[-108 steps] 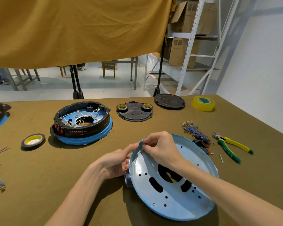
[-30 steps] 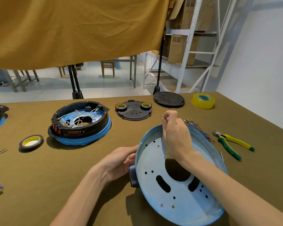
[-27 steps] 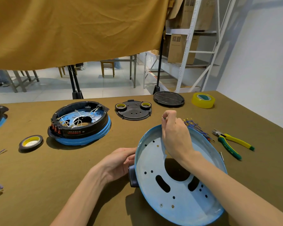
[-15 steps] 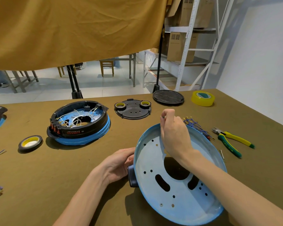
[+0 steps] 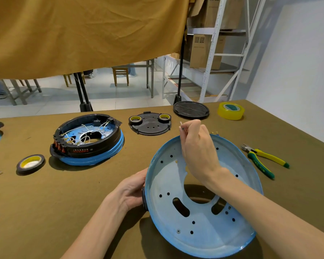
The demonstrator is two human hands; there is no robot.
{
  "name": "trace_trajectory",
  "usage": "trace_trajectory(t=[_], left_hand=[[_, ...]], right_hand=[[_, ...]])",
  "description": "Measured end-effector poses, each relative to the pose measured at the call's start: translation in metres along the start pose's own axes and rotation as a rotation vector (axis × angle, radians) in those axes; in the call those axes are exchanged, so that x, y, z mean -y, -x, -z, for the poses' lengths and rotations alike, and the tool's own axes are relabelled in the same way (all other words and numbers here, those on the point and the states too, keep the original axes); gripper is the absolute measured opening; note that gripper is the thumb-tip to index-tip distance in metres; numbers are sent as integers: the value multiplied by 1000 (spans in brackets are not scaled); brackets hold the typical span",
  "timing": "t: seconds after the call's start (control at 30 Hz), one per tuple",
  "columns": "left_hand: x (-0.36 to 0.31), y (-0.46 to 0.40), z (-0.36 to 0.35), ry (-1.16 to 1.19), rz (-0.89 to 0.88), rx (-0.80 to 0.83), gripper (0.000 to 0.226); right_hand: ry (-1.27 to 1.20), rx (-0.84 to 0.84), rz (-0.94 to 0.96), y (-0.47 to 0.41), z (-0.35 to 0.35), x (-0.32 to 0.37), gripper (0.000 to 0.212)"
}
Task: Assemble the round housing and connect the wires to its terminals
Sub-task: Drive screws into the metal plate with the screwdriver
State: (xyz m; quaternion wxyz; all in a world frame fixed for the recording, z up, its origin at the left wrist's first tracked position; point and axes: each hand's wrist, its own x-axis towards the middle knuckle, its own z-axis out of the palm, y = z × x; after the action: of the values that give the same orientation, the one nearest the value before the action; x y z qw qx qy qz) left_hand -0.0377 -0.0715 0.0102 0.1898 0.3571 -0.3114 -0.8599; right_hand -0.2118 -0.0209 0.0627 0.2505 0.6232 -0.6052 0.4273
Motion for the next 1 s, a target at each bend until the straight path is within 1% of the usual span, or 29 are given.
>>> trace_trajectory(t=[0.07, 0.2, 0.33, 0.43, 0.57, 0.77, 1.0], left_hand=[[0, 1, -1, -13, -1, -18, 16], [0, 3, -1, -11, -13, -52, 18], [0, 4, -3, -18, -28, -80, 16], [-1, 6, -6, -72, -49, -95, 15], [-1, 7, -6, -85, -63, -112, 12], [0, 8, -5, -83, -65, -112, 10], [0, 7, -7, -73, -69, -91, 11]], right_hand=[[-20, 10, 1, 0, -2, 1, 15], [-32, 2, 0, -1, -5, 3, 8], [-31, -64, 59, -3, -3, 3, 10], [-17, -86, 54, -2, 0, 2, 14], [-15, -117, 41, -3, 0, 2, 18], [-62, -164, 28, -2, 3, 2, 24], [-51, -182, 49, -2, 4, 2, 21]])
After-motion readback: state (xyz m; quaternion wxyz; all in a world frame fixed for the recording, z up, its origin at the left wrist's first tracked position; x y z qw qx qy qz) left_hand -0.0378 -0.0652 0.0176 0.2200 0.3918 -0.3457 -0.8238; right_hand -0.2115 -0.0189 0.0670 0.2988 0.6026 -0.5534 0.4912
